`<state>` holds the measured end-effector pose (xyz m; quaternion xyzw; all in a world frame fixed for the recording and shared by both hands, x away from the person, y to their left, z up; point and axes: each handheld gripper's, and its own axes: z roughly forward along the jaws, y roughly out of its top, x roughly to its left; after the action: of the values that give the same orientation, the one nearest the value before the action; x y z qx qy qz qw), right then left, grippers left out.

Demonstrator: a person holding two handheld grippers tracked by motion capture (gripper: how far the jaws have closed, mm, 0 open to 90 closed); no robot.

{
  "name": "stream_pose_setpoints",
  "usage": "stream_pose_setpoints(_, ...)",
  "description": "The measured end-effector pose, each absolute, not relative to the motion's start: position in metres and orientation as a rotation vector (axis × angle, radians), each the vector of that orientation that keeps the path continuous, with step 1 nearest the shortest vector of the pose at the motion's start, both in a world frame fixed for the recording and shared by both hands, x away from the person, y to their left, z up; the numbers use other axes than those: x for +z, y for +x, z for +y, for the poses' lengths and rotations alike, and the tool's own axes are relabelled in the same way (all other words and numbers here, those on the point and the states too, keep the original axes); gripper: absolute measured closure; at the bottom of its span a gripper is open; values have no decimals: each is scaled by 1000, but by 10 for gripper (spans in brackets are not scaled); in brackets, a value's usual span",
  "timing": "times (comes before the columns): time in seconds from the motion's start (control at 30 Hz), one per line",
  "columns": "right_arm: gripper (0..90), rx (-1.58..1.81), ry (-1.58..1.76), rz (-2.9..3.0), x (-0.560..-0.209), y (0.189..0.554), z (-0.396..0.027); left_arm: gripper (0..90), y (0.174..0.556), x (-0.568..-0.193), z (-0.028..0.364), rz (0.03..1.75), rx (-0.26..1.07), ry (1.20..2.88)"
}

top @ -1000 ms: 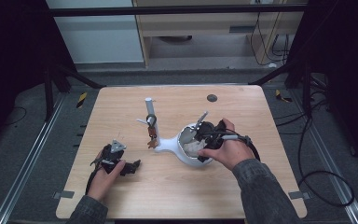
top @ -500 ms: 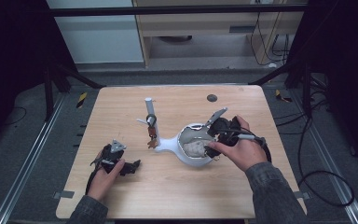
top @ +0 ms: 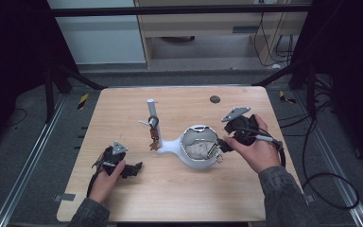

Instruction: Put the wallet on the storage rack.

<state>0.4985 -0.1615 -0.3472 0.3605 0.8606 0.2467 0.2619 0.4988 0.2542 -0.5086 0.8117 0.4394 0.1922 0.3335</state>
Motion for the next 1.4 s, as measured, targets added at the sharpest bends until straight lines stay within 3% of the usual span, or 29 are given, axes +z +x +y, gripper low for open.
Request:
stream_pose_setpoints(0.33,94,738,1030,2245,-359,494,-190,0,499,-509,254,1148,501,2116)
stream_pose_setpoints(0.47,138,775,1093,2204,-370,486,-206,0,499,-509,254,1149,501,2116)
stream_pose_setpoints(1.0,45,880,1269,2171,-422,507,-251,0,500,-509,254,1147,502,2117)
stream_pose_setpoints(1.4,74,892,1343,2127,-460,516,-266,0,500,-509,254,1147,502,2117)
